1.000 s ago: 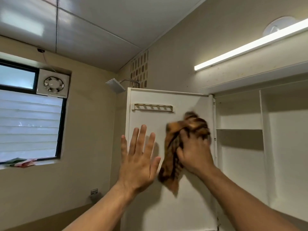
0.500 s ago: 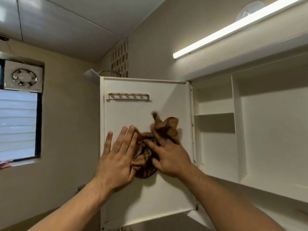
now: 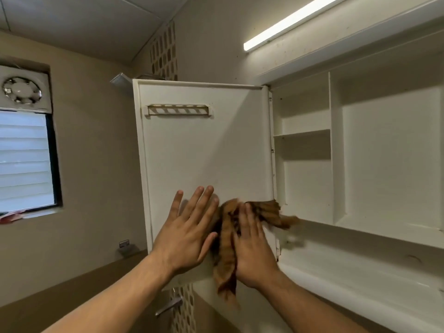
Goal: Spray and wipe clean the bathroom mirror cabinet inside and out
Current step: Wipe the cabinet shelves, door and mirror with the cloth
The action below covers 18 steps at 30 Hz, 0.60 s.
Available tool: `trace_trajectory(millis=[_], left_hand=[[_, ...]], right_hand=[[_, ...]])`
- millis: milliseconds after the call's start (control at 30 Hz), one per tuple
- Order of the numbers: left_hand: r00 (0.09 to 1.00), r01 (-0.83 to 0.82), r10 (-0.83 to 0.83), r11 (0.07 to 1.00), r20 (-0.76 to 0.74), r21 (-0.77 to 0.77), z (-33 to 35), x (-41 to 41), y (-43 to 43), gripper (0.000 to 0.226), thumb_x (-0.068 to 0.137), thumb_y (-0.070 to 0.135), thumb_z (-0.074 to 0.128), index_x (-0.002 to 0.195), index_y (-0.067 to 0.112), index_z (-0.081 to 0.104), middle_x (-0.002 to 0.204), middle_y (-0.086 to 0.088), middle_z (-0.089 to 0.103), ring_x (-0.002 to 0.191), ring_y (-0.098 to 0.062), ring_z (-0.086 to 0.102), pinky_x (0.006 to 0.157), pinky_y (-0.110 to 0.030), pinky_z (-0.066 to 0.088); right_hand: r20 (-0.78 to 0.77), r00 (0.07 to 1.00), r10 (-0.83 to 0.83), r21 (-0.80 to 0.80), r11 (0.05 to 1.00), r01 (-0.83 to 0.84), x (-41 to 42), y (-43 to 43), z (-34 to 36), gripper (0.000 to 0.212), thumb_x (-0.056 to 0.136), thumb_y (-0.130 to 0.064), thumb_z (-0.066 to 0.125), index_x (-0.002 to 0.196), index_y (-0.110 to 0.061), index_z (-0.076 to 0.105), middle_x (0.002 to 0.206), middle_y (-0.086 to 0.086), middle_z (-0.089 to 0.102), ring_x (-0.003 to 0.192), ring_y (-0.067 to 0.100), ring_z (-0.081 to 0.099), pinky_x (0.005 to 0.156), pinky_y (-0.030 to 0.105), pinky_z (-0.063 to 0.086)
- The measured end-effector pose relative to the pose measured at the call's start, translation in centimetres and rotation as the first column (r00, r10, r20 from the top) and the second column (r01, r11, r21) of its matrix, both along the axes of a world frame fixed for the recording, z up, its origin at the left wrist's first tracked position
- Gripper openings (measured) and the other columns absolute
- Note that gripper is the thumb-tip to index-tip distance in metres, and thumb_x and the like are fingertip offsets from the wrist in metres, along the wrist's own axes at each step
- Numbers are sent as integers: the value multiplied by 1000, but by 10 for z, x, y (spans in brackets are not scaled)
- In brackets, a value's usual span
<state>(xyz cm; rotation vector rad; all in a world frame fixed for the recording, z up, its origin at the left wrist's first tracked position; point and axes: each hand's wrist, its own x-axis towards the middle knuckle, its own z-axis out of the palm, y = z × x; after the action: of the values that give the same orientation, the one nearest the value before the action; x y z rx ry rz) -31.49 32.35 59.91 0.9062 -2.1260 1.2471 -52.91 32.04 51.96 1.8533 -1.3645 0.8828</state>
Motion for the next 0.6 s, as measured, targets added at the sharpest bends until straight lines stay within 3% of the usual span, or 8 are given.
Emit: trace_trajectory(millis=[67, 133, 200, 267, 333, 400, 533, 600], left_hand=[[1000, 13, -13, 1000, 20, 25, -9, 0, 2, 77, 100, 55, 34, 160, 11, 14, 169, -13, 2, 156, -30, 4, 121, -62, 6], [999, 20, -21, 999, 28, 28, -17, 1, 2, 76, 101, 55, 33, 160, 12, 14, 169, -13, 2, 156, -30, 4, 122, -61, 6], [999, 27, -29, 999, 33, 40, -21, 2, 4, 75, 101, 53, 32, 160, 11, 14, 169, -13, 2, 156, -30, 4, 122, -59, 5], [999, 37, -38, 998, 34, 50, -24, 2, 6, 74, 102, 53, 31, 160, 11, 15, 169, -13, 2, 156, -29, 4, 122, -59, 7], [999, 45, -46, 997, 28, 64, -25, 3, 9, 73, 102, 54, 31, 160, 11, 17, 169, -12, 2, 156, -29, 4, 122, -60, 8], [999, 53, -53, 997, -4, 50, -21, 10, 10, 73, 101, 52, 34, 160, 11, 17, 169, -12, 3, 156, -29, 5, 121, -61, 9], [993, 34, -37, 999, -108, -25, 1, 36, 11, 76, 98, 51, 37, 160, 10, 19, 168, -14, 5, 155, -31, 7, 122, -61, 6], [985, 12, -22, 998, -172, -58, 15, 50, 9, 77, 97, 51, 36, 159, 9, 19, 168, -15, 5, 155, -32, 7, 121, -62, 6]], right_hand=[[-56, 998, 32, 70, 997, -28, -17, 7, -17, 72, 91, -51, 50, 158, -28, 34, 174, 6, 1, 157, 29, 18, 114, 48, 38], [268, 947, -175, 113, 982, 150, -10, 14, -30, 70, 91, -42, 47, 155, -13, 42, 171, 9, 11, 152, 36, 32, 111, 49, 42], [406, 866, -293, 189, 954, 234, 26, 20, -45, 82, 88, -41, 61, 150, 6, 34, 167, 27, 17, 153, 46, 22, 114, 57, 39], [373, 902, -219, 153, 973, 172, 58, 24, -62, 88, 81, -41, 76, 151, 3, 43, 167, 30, 13, 155, 46, 10, 114, 56, 39], [375, 918, -127, 139, 987, 80, 66, 30, -64, 73, 95, -46, 54, 158, -14, 38, 171, 15, -13, 158, 33, -13, 122, 48, 27], [411, 911, -39, 163, 986, -32, 59, 32, -38, 66, 102, -47, 29, 163, -25, 20, 167, 1, -33, 155, 21, -29, 128, 46, 13], [482, 876, 18, -78, 997, 22, 31, 10, 71, 69, 99, -17, 48, 162, -7, 21, 170, 15, -20, 158, 30, -16, 129, 48, 7], [600, 795, 89, -174, 985, 21, 29, 3, 134, 78, 97, -9, 54, 162, -11, 9, 171, 17, -9, 159, 36, -4, 129, 50, 9]])
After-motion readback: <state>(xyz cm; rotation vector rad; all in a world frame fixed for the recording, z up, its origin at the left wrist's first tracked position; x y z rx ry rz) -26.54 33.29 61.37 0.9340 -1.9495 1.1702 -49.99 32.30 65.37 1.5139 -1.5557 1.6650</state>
